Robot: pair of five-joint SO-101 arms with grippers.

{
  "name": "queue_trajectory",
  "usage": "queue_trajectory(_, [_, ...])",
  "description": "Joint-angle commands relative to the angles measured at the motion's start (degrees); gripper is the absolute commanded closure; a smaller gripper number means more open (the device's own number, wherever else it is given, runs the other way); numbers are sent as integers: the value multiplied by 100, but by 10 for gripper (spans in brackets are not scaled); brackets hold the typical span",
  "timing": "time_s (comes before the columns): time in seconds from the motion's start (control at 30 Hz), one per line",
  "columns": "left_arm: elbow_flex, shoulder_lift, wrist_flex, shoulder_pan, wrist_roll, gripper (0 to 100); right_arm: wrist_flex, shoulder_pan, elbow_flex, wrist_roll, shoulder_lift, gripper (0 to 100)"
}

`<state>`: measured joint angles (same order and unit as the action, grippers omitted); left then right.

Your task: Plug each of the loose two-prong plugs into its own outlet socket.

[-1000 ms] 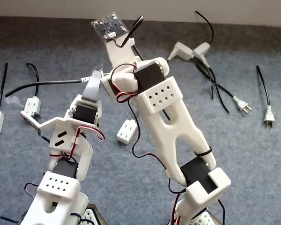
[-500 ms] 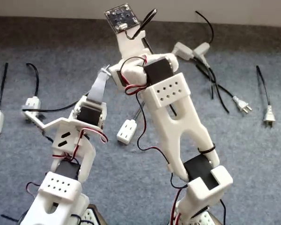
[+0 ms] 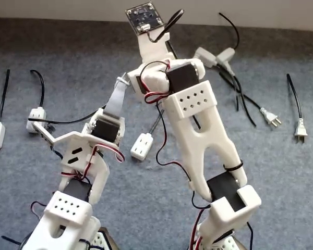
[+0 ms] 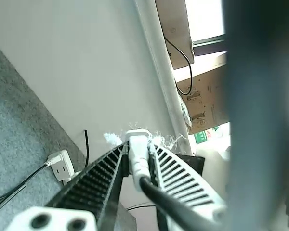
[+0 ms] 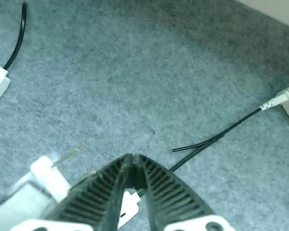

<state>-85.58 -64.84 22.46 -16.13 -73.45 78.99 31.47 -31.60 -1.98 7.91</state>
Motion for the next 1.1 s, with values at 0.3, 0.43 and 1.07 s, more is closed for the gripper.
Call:
queue_trajectory(0.3, [1516, 1007, -1881, 558, 62, 994, 1622, -1059, -2141, 0, -75, 991])
queue_trajectory(0.43, [2378, 2141, -2470, 585, 44, 994, 2229, -1516, -2185, 0, -75, 991])
queue_trajectory(1.07, [4207, 2651, -6769, 541, 651, 994, 1297, -2668, 1798, 958, -92, 991])
